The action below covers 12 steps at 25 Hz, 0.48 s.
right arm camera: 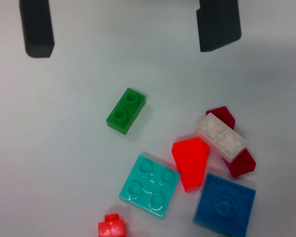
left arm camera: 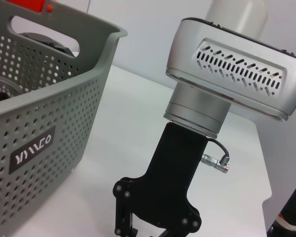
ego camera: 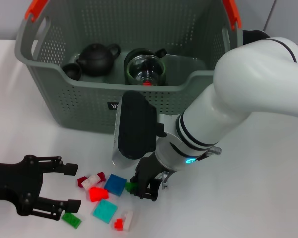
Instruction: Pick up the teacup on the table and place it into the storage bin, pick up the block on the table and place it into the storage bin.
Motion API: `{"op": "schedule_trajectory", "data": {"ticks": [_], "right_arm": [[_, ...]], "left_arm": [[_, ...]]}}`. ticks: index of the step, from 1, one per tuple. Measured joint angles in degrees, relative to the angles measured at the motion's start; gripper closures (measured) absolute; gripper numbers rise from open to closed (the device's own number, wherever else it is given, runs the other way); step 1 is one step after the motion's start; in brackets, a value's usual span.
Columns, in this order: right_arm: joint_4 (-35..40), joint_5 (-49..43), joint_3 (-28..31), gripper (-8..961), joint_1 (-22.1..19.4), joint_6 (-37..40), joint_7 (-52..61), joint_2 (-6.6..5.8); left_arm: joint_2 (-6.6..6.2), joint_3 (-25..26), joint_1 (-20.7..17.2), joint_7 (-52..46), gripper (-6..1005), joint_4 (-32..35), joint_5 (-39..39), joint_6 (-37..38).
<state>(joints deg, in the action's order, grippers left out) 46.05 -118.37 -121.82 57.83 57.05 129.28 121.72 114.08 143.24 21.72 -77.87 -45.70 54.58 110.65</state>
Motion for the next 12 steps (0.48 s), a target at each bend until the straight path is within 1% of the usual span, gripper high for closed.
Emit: {"op": "schedule_trajectory", "data": {"ticks": [3,8,10,12], "right_arm": [[0.02,0.02,-0.01,775,0.02,0.38,0.04,0.0],[1.59,-0.01,0.16,777,-0.4,1.6,0.55,-0.16],[3.95,-0.15,0.78,777,-1.42,2.26,1.21,-0.63],[7.14,-1.0,3.08,778,-2.73,3.7,1.81,-1.17]], "left_arm": [[0.01,0.02,-0.01,0.0,109,0.1,0.0,0.0],[-0.06,0.02,-0.01,0.0,109,0.17,0.0,0.03],[-0.18,0.05,-0.02,-0.01,109,0.18,0.0,0.21],[-0.27,0.05,-0.11,-0.05,109,0.18,0.0,0.38]]}}
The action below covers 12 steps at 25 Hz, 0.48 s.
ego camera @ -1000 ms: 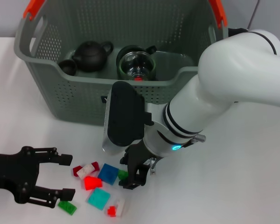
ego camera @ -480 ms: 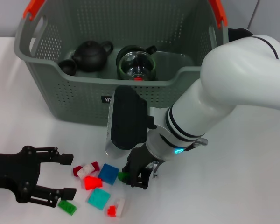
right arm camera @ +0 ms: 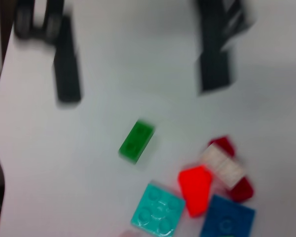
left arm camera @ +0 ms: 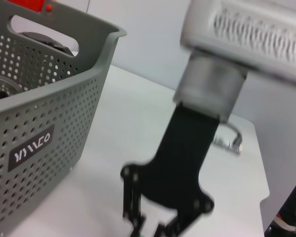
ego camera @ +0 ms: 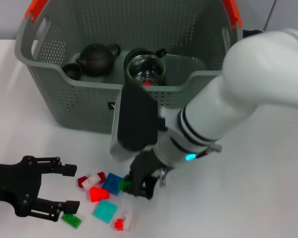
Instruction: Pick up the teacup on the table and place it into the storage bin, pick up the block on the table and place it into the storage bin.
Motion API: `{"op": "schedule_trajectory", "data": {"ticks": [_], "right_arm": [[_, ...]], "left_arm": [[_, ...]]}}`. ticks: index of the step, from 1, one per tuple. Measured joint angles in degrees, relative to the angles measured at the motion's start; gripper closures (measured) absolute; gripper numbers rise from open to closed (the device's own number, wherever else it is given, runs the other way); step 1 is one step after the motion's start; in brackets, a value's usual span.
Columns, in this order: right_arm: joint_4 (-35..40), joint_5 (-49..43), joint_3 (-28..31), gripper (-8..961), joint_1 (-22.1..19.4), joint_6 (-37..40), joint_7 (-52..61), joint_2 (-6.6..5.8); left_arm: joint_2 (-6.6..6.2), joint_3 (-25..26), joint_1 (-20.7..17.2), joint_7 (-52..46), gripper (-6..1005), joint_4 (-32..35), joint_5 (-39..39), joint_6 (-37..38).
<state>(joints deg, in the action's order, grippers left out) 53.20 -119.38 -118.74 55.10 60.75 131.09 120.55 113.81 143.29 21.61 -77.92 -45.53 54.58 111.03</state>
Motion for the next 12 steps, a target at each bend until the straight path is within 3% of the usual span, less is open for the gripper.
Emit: {"op": "schedule_trajectory", "data": {"ticks": [6,12], "right_arm": [[12.14,-6.48,17.41,781,-3.46,10.21,-0.35,-0.24],[18.75,-6.77,35.56,783,-2.92,14.28,-1.86,-0.38]], "left_arm": [[-0.22,0.15,-0.22,-0.38,108,0.0,0.0,0.2],[-0.15,0.18,-0.22,-0.32,108,0.0,0.0,0.22]]}}
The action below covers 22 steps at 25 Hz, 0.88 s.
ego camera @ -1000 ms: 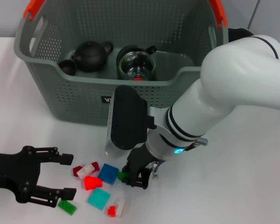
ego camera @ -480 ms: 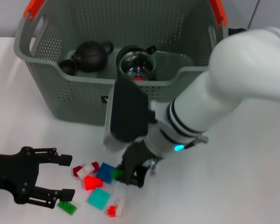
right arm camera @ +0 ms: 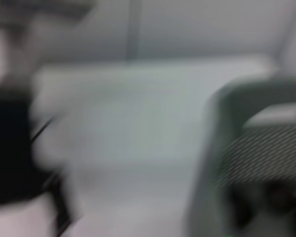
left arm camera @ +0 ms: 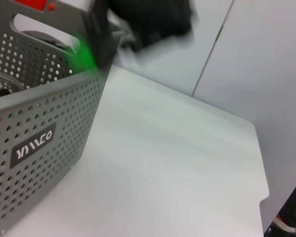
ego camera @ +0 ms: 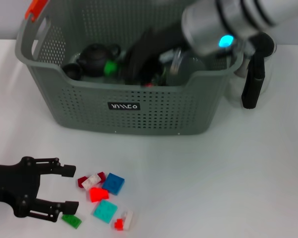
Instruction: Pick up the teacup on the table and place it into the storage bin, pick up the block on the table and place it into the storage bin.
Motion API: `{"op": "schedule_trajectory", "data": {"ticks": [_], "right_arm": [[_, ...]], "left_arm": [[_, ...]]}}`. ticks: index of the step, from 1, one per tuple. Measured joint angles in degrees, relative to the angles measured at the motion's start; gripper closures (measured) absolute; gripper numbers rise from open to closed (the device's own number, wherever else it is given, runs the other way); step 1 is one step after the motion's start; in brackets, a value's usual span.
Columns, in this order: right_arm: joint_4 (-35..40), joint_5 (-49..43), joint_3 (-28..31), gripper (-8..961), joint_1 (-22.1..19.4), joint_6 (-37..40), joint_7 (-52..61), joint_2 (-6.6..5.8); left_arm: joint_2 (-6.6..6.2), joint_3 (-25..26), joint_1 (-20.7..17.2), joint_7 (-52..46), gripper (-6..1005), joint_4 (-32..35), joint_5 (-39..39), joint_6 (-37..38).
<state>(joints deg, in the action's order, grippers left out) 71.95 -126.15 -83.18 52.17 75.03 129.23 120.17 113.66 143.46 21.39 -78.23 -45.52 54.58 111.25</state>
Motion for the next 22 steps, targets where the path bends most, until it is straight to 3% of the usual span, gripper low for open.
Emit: {"op": "schedule_trajectory", "data": {"ticks": [4,7,12,20,22], "right_arm": [[-2.98,-1.48,8.71,785,1.74,-2.43,-1.16,-0.27],[-7.2,-3.32,11.78,767,3.15,-4.34,-1.59,-0.57],[-13.93,-4.66,12.79,737,4.63,-6.7,-3.24,-1.04],[-12.46,-6.95,12.56,689,4.23,-9.07,-3.51,-0.27],[-10.33,-6.39,12.56,540,3.63,-8.75,-3.54,-0.2]], "left_arm": [[0.14,-0.02,0.19,-0.08,108,0.0,0.0,0.02],[0.15,-0.03,0.28,-0.16,109,0.0,0.0,0.02],[0.16,-0.03,0.33,-0.18,109,0.0,0.0,-0.09],[-0.08,0.07,0.4,-0.26,109,-0.01,0.0,-0.08],[-0.08,0.06,0.45,-0.26,108,-0.07,0.0,-0.12]]}}
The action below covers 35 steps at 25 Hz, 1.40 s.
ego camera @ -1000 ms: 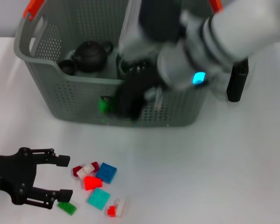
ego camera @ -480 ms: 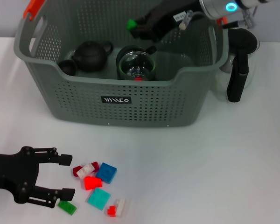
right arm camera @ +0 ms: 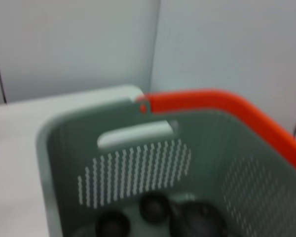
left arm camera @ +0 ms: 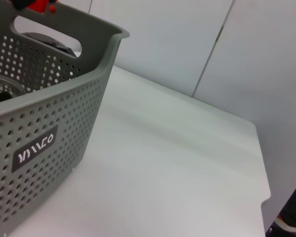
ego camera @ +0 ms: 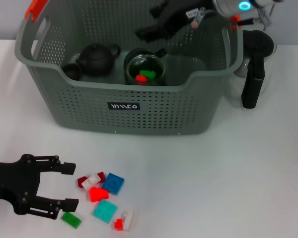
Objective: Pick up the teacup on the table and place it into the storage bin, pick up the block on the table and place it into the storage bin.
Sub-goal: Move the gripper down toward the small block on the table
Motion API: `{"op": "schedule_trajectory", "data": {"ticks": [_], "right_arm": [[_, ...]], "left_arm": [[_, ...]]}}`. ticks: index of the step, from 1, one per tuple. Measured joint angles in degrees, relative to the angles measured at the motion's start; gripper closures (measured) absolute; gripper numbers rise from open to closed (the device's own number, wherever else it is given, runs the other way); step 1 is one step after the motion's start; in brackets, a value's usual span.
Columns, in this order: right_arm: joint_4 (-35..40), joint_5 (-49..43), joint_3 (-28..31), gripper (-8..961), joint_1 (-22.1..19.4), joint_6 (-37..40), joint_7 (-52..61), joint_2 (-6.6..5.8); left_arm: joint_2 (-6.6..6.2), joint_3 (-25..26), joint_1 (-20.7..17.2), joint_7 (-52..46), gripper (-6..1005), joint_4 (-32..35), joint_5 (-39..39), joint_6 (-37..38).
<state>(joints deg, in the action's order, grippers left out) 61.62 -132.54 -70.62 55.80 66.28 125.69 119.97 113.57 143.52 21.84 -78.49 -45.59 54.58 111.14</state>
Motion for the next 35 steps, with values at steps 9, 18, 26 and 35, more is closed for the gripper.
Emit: {"op": "schedule_trajectory", "data": {"ticks": [9,18,26,35], "right_arm": [[12.74,13.84,0.7,115,-6.77,13.44,-5.85,-0.1],[12.39,17.72,-1.36,7,-9.94,28.04,-12.51,0.29],[8.81,16.4,-6.57,8,-9.72,32.68,-12.74,0.06],[2.38,13.48,-12.7,7,-7.22,31.2,-5.65,0.49]], "left_arm": [[-0.93,0.03,-0.12,-1.06,108,-0.24,0.0,-0.2],[-1.42,1.72,-2.33,-2.8,109,-0.03,-0.19,-1.1],[-1.24,2.37,-2.69,-3.56,109,0.06,-0.95,-1.25],[-0.93,2.37,-2.15,-3.66,109,0.07,-1.06,-1.36]]}}
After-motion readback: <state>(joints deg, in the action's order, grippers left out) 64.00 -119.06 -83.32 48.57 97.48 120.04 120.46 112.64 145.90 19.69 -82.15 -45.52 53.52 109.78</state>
